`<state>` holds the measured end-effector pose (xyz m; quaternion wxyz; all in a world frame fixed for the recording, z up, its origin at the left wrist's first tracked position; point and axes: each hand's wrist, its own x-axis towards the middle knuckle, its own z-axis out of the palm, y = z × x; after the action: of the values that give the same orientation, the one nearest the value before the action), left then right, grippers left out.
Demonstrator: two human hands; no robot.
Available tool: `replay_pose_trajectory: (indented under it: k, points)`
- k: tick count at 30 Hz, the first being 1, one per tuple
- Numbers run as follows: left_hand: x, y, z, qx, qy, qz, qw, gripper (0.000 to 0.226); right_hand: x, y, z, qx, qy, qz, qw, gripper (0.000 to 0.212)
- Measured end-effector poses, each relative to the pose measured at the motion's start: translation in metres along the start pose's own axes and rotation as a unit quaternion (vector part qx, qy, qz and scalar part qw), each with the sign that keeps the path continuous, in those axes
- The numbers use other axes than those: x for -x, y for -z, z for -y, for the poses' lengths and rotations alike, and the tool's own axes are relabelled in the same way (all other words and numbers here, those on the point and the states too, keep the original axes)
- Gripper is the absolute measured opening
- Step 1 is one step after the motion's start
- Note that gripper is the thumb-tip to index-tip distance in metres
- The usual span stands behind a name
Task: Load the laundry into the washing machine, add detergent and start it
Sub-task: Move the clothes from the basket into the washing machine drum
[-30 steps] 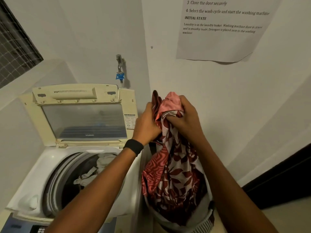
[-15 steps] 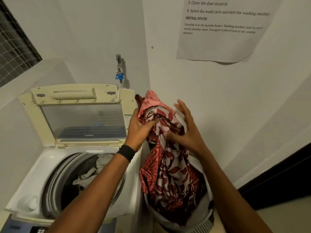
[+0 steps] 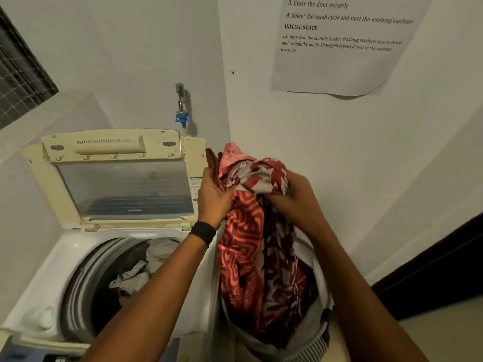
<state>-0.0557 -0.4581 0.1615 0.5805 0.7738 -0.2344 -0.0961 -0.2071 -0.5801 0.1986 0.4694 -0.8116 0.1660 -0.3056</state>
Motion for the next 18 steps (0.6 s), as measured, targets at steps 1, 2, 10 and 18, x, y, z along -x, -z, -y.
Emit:
replay_pose_trajectory:
  k: [1, 2, 10, 18]
  points:
    - [-0.002, -0.001, -0.007, 0.000, -0.007, 0.009, 1.000, 0.068, -0.007, 0.001, 0.009, -0.007, 0.006, -0.028, 1.000, 0.028]
    - [-0.002, 0.001, -0.015, -0.007, -0.013, 0.016, 1.000, 0.078, -0.014, 0.001, 0.015, -0.019, 0.006, -0.052, 0.998, 0.028]
    - [0.025, 0.008, -0.013, 0.029, -0.021, 0.236, 0.971, 0.089, -0.024, -0.027, 0.000, -0.136, -0.090, -0.079, 0.983, 0.013]
    - [0.007, 0.007, -0.005, -0.002, -0.042, 0.040, 0.998, 0.078, -0.008, -0.008, -0.008, -0.165, -0.059, 0.072, 0.982, 0.068]
